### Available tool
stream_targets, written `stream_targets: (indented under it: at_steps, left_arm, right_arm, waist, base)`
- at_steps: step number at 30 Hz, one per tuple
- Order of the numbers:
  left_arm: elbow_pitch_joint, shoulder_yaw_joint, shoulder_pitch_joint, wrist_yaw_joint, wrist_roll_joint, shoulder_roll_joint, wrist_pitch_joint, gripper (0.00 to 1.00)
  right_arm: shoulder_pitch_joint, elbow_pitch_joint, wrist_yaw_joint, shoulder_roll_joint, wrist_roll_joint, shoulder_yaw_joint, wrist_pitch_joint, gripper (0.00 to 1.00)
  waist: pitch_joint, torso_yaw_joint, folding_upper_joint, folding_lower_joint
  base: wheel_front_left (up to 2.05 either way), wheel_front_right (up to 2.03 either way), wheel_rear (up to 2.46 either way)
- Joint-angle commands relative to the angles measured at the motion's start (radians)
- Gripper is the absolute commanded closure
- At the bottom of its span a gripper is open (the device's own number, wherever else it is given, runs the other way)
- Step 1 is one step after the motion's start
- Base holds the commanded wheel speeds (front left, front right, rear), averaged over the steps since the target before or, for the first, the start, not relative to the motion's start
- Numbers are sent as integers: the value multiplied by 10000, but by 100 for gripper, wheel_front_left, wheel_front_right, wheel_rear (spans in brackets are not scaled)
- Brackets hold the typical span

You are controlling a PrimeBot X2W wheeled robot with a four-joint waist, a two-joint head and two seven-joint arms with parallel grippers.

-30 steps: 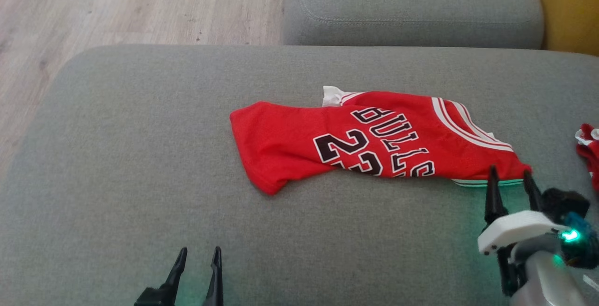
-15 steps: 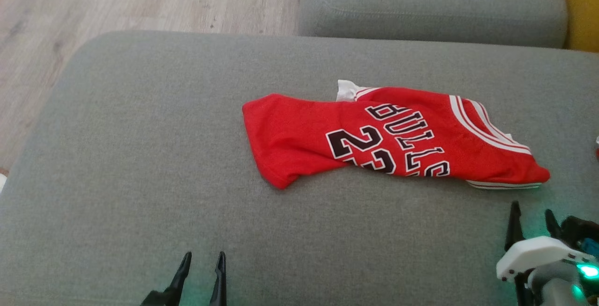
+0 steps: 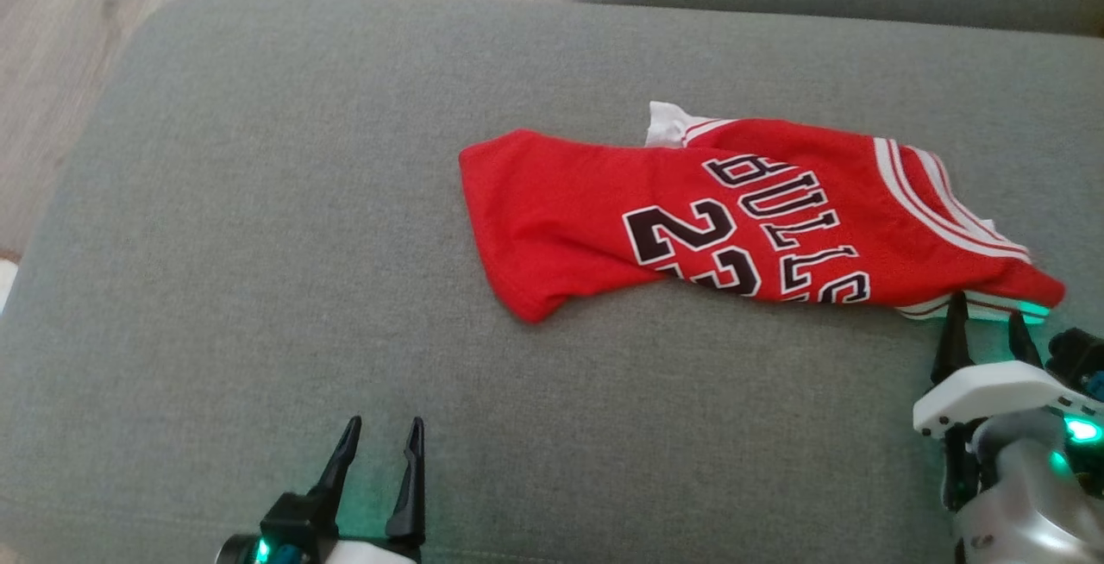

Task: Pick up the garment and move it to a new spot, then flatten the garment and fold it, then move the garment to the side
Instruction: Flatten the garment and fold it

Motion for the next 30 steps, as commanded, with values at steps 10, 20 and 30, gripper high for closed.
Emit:
stream_targets:
  at_steps: [10,20,30]
  left_arm:
    - [-251,101,-497,-2,112,-5,-53,0]
    - [-188,58,-647,30,49,-5,-53,0]
    - [-150,195,-492,46,38,-5,-53,0]
  right_arm:
    - [-367,173,-7,-49,19,204,-63,0]
    - [-554,826,-7,-49,-263,-347,-63,100]
    - [-1071,-2968,-7,-54,801,-883,-63,100]
  waist:
    - [442,210,0,-2]
    - [552,172,0,-2]
    - [-113,-75,0,-2]
  base:
    - [0,0,0]
    - [0,0,0]
    - [0,0,0]
